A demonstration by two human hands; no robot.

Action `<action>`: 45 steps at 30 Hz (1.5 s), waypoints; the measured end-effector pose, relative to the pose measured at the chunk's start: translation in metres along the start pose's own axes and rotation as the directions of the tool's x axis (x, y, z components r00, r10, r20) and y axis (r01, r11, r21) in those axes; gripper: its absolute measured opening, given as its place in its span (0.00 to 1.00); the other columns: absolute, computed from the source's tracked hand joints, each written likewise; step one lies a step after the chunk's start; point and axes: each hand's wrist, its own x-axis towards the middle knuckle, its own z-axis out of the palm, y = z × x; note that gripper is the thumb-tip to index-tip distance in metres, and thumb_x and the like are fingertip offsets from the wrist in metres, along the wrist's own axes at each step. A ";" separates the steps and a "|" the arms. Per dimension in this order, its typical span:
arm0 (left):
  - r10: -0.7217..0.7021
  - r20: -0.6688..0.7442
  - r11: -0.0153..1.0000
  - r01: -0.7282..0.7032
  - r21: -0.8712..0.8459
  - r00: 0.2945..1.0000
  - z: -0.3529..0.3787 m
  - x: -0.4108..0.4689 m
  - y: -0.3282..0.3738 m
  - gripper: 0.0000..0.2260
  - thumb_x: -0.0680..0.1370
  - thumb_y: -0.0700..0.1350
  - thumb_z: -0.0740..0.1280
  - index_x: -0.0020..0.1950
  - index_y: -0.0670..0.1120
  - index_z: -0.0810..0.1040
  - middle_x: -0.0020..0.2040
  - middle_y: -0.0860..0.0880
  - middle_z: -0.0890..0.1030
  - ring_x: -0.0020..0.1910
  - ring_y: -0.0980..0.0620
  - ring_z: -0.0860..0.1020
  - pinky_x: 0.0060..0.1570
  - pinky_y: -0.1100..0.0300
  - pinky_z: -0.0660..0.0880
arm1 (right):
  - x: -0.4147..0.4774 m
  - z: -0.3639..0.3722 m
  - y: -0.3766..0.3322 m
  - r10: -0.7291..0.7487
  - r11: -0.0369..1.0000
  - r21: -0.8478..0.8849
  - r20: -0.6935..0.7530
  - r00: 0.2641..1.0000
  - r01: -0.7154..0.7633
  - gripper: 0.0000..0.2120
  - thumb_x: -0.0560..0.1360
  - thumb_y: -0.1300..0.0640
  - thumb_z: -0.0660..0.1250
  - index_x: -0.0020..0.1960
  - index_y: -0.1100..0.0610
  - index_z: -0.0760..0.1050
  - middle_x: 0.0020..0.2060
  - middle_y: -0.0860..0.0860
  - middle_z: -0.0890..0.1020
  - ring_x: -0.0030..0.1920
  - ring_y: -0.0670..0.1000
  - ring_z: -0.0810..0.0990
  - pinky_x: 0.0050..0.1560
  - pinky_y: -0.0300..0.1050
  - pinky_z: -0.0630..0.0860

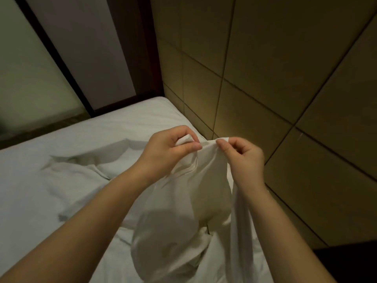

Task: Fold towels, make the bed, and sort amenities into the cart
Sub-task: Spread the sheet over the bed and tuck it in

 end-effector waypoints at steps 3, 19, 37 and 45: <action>0.052 0.160 0.998 -0.058 0.033 0.986 -0.019 -0.027 0.033 0.08 0.76 0.42 0.68 0.40 0.54 0.77 0.43 0.54 0.78 0.44 0.60 0.75 0.44 0.71 0.71 | -0.027 0.001 -0.034 -0.037 0.999 0.023 0.033 0.999 0.036 0.07 0.73 0.56 0.70 0.38 0.58 0.82 0.35 0.54 0.82 0.41 0.56 0.79 0.47 0.53 0.77; 0.386 -0.029 0.892 -0.365 0.268 0.922 -0.022 -0.096 0.038 0.07 0.71 0.44 0.70 0.45 0.45 0.86 0.38 0.54 0.76 0.34 0.60 0.73 0.39 0.77 0.66 | -0.115 -0.010 -0.081 -0.127 0.987 -0.064 0.246 0.961 0.147 0.10 0.76 0.63 0.67 0.52 0.51 0.82 0.49 0.45 0.83 0.52 0.43 0.80 0.57 0.43 0.77; -0.085 -0.064 0.979 0.096 0.180 0.994 -0.028 -0.171 0.028 0.06 0.74 0.41 0.71 0.49 0.46 0.85 0.42 0.54 0.80 0.41 0.57 0.76 0.40 0.73 0.69 | -0.157 0.006 -0.036 -0.002 0.921 -0.369 0.319 0.948 0.126 0.24 0.68 0.45 0.75 0.60 0.46 0.70 0.51 0.41 0.78 0.50 0.43 0.76 0.44 0.35 0.70; -0.287 -0.225 0.937 0.321 0.136 0.931 0.001 -0.211 0.036 0.05 0.72 0.40 0.73 0.47 0.46 0.86 0.47 0.49 0.84 0.47 0.54 0.79 0.50 0.63 0.73 | -0.164 -0.013 -0.026 0.057 0.864 -0.423 0.619 0.783 0.271 0.25 0.66 0.42 0.75 0.59 0.45 0.73 0.50 0.41 0.78 0.48 0.41 0.76 0.43 0.31 0.68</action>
